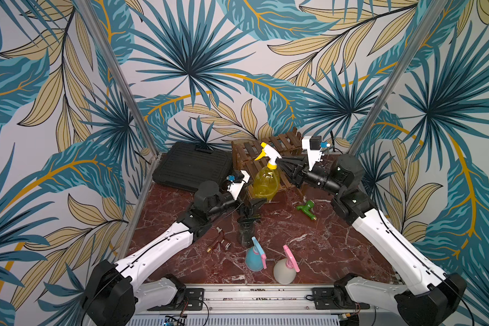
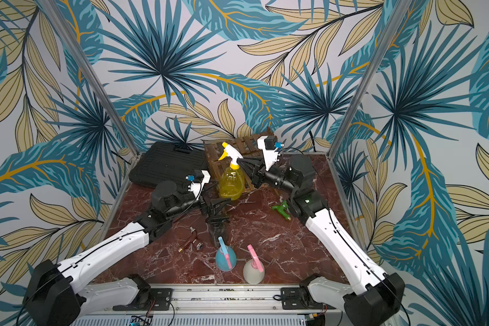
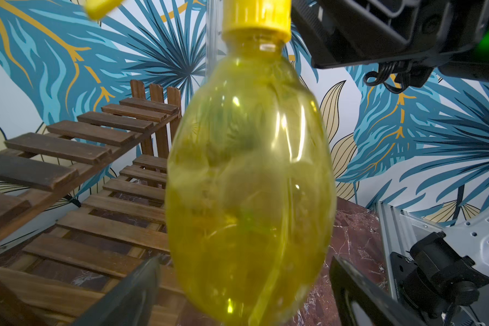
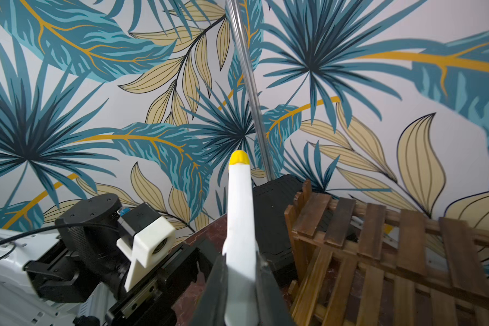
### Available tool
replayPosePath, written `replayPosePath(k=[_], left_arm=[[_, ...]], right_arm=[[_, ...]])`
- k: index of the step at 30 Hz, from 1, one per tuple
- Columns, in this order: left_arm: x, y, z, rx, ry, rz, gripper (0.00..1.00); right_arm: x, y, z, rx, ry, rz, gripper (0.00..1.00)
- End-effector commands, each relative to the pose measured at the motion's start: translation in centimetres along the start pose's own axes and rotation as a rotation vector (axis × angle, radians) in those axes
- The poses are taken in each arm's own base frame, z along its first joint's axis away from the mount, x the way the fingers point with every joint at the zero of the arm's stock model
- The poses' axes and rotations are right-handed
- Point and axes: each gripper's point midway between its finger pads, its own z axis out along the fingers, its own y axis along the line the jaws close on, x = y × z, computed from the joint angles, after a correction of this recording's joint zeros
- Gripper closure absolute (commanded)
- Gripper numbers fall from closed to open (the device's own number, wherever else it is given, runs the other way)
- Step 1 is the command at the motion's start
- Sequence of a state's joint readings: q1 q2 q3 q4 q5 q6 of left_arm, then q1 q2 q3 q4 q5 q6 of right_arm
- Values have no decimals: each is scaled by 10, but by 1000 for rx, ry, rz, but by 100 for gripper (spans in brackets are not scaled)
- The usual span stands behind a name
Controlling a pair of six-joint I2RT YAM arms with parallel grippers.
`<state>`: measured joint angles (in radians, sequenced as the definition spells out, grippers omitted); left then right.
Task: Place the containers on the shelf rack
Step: 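Pick up a container from the center of the board, then place the container on the shelf.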
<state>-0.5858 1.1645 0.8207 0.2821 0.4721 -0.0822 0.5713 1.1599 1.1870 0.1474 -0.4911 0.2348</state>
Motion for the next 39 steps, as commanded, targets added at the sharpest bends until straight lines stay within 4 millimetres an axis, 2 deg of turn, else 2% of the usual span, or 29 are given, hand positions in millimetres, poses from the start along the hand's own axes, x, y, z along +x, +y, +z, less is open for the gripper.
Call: replayPosePath(k=[1,5,10,13,18,21,29,39], left_arm=[[-22,8,-16,-82,-34,84,0],[-27,19,-32,-154,13,100,0],[-15,31,-53,-236,10,142,0],[-7,33,-55,-248,16,163,0],[-9,26,-51,-198,12,171,0],[-8,22,-51,-177,14,171,0],[-7,20,-50,-163,16,171,0],[-5,19,-48,-152,25,166,0]], right_arm=[[-26,-19,-18,183,-80,-127,100],[-50,-40,-27,343,-121,-220,100],[-68,-70,-13,456,-119,-328,100],[-79,-91,-4,501,-117,-361,100],[-88,-128,10,515,-108,-363,100],[-89,-146,17,498,-100,-343,100],[-74,-186,45,486,-32,-316,100],[-58,-213,67,497,21,-315,100]])
